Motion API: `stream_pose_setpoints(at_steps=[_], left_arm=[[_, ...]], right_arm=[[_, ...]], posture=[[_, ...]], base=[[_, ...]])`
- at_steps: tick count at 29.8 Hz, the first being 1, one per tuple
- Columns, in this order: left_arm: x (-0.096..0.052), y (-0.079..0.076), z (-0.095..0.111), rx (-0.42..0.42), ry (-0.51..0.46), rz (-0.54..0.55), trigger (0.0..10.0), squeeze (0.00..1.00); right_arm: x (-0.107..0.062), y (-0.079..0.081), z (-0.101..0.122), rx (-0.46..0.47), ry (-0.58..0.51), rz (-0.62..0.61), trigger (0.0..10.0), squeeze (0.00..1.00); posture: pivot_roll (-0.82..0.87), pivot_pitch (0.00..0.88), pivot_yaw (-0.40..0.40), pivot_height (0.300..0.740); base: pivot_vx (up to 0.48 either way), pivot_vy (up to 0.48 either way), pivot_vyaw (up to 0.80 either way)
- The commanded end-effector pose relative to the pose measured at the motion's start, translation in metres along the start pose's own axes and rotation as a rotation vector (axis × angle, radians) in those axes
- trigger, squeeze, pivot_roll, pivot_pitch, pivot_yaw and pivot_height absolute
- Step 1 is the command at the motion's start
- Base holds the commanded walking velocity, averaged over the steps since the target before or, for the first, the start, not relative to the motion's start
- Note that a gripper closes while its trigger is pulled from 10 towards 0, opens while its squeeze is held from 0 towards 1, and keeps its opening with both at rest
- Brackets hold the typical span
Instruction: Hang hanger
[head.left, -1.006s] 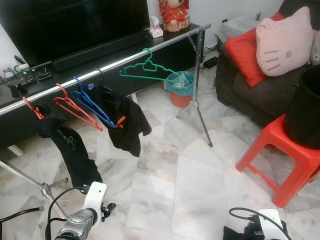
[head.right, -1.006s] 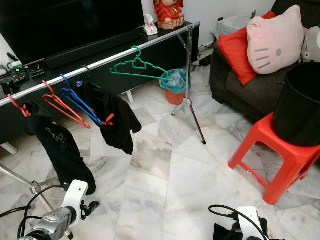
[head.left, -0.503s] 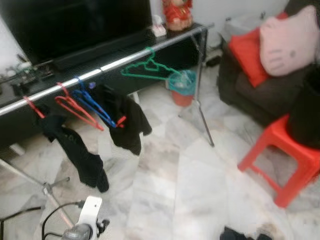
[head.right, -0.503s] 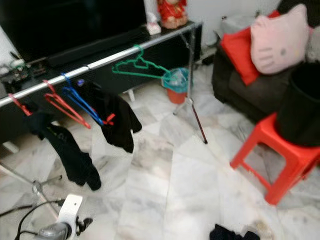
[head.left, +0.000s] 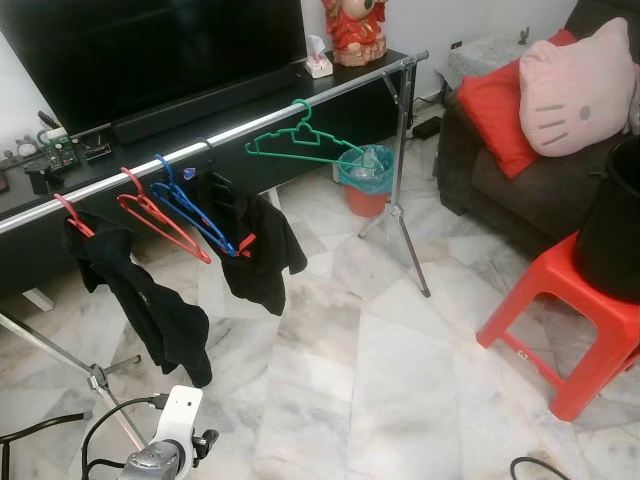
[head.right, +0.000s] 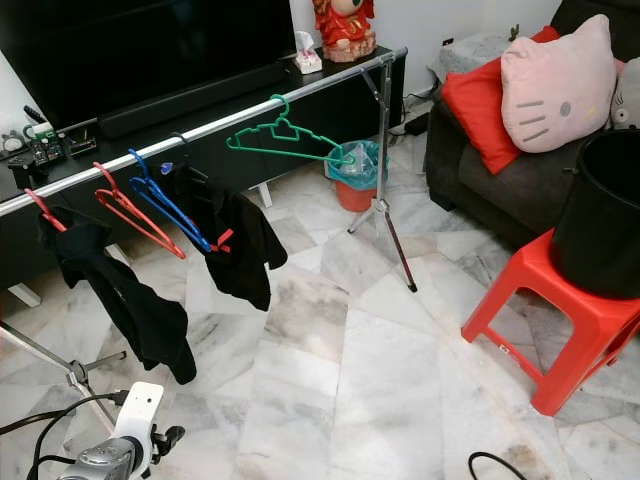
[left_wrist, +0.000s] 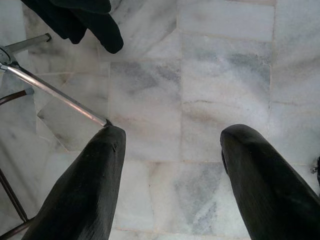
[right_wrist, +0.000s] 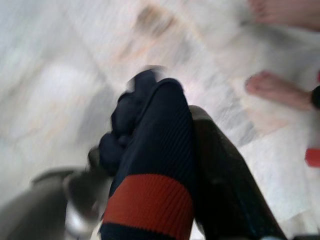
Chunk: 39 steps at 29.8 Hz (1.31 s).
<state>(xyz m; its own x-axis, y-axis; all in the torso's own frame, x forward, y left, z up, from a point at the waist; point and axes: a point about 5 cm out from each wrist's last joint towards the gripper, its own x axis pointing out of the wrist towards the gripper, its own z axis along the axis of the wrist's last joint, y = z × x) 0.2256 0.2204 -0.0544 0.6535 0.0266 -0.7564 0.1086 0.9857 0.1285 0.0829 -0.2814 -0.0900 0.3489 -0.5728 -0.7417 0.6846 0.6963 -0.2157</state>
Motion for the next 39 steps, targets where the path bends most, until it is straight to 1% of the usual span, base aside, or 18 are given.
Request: stream_pose_setpoints(at_steps=[1, 2, 3, 4, 5, 7, 11, 13, 16, 18, 19, 20, 22, 25, 28, 29, 33, 39], left_arm=[[-0.002, 0.008, -0.005, -0.003, 0.024, 0.026, 10.0, 0.0], [-0.002, 0.008, -0.005, -0.003, 0.026, 0.027, 10.0, 0.0], [-0.002, 0.008, -0.006, -0.006, 0.029, 0.029, 10.0, 0.0], [-0.002, 0.008, -0.006, -0.006, 0.029, 0.029, 10.0, 0.0], [-0.002, 0.01, -0.008, -0.013, 0.036, 0.035, 10.0, 0.0], [-0.003, 0.011, -0.01, -0.018, 0.045, 0.045, 10.0, 0.0], [-0.006, 0.016, -0.019, -0.044, 0.069, 0.067, 10.0, 0.0], [-0.008, 0.018, -0.026, -0.06, 0.086, 0.078, 10.0, 0.0], [-0.01, 0.018, -0.037, -0.069, 0.109, 0.083, 10.0, 0.0], [-0.011, 0.018, -0.04, -0.072, 0.116, 0.085, 10.0, 0.0], [-0.013, 0.017, -0.046, -0.082, 0.131, 0.091, 10.0, 0.0], [-0.013, 0.017, -0.046, -0.082, 0.131, 0.091, 10.0, 0.0], [-0.014, 0.014, -0.053, -0.103, 0.143, 0.091, 10.0, 0.0], [-0.015, 0.008, -0.057, -0.113, 0.143, 0.08, 10.0, 0.0], [-0.014, 0.002, -0.056, -0.102, 0.137, 0.055, 10.0, 0.0], [-0.014, 0.002, -0.056, -0.102, 0.137, 0.055, 10.0, 0.0], [-0.011, 0.001, -0.05, -0.07, 0.124, 0.034, 10.0, 0.0], [-0.009, -0.001, -0.043, -0.044, 0.112, 0.019, 10.0, 0.0]], right_arm=[[0.001, -0.01, 0.005, 0.04, -0.024, -0.067, 10.0, 0.0], [0.002, -0.012, 0.005, 0.032, -0.026, -0.073, 10.0, 0.0], [0.002, -0.015, 0.005, -0.02, -0.027, -0.066, 10.0, 0.0], [0.002, -0.015, 0.005, -0.02, -0.027, -0.066, 10.0, 0.0], [0.002, -0.014, 0.004, -0.091, -0.023, -0.039, 10.0, 0.0], [0.002, -0.012, 0.003, -0.13, -0.019, -0.016, 10.0, 0.0], [0.002, -0.01, 0.004, -0.14, -0.026, 0.007, 10.0, 0.0], [0.003, -0.007, 0.007, -0.167, -0.039, 0.027, 10.0, 0.0], [0.004, -0.004, 0.011, -0.191, -0.049, 0.045, 10.0, 0.0], [0.004, -0.004, 0.012, -0.198, -0.052, 0.047, 10.0, 0.0], [0.004, -0.001, 0.014, -0.208, -0.056, 0.059, 10.0, 0.0], [0.004, -0.001, 0.014, -0.208, -0.056, 0.059, 10.0, 0.0], [0.005, 0.004, 0.017, -0.228, -0.064, 0.082, 10.0, 0.0], [0.005, 0.006, 0.02, -0.226, -0.066, 0.084, 10.0, 0.0], [0.004, 0.015, 0.019, -0.221, -0.066, 0.107, 10.0, 0.0], [0.004, 0.015, 0.019, -0.221, -0.066, 0.107, 10.0, 0.0], [0.0, 0.027, 0.013, -0.185, -0.053, 0.128, 10.0, 0.0], [-0.001, 0.029, 0.011, -0.157, -0.05, 0.13, 10.0, 0.0]], posture=[[-0.03, 0.0, 0.106, 0.74], [-0.03, 0.0, 0.105, 0.74], [-0.03, 0.0, 0.105, 0.74], [-0.03, 0.0, 0.105, 0.74], [-0.04, 0.0, 0.097, 0.74], [-0.04, 0.0, 0.089, 0.74], [-0.05, 0.0, 0.071, 0.74], [-0.05, 0.0, 0.056, 0.74], [-0.05, 0.0, 0.035, 0.74], [-0.05, 0.0, 0.031, 0.74], [-0.05, 0.0, 0.016, 0.74], [-0.05, 0.0, 0.016, 0.74], [-0.04, 0.0, 0.002, 0.74], [-0.04, 0.0, 0.001, 0.74], [-0.04, 0.0, 0.003, 0.74], [-0.04, 0.0, 0.003, 0.74], [-0.04, 0.0, 0.02, 0.74], [-0.05, 0.0, 0.034, 0.74]], base=[[0.0, 0.0, 0.0], [0.0, 0.0, 0.0], [0.0, 0.0, 0.0], [0.0, 0.0, 0.0], [0.0, 0.0, 0.0], [0.0, 0.0, 0.0], [0.0, 0.0, 0.0], [0.0, 0.0, 0.0], [0.0, 0.0, 0.0], [0.0, 0.0, 0.0], [0.0, 0.0, 0.0], [0.0, 0.0, 0.0], [0.0, 0.0, 0.0], [0.0, 0.0, 0.0], [0.0, 0.0, 0.0], [0.0, 0.0, 0.0], [0.223, 0.0, 0.0], [0.308, 0.0, 0.0]])
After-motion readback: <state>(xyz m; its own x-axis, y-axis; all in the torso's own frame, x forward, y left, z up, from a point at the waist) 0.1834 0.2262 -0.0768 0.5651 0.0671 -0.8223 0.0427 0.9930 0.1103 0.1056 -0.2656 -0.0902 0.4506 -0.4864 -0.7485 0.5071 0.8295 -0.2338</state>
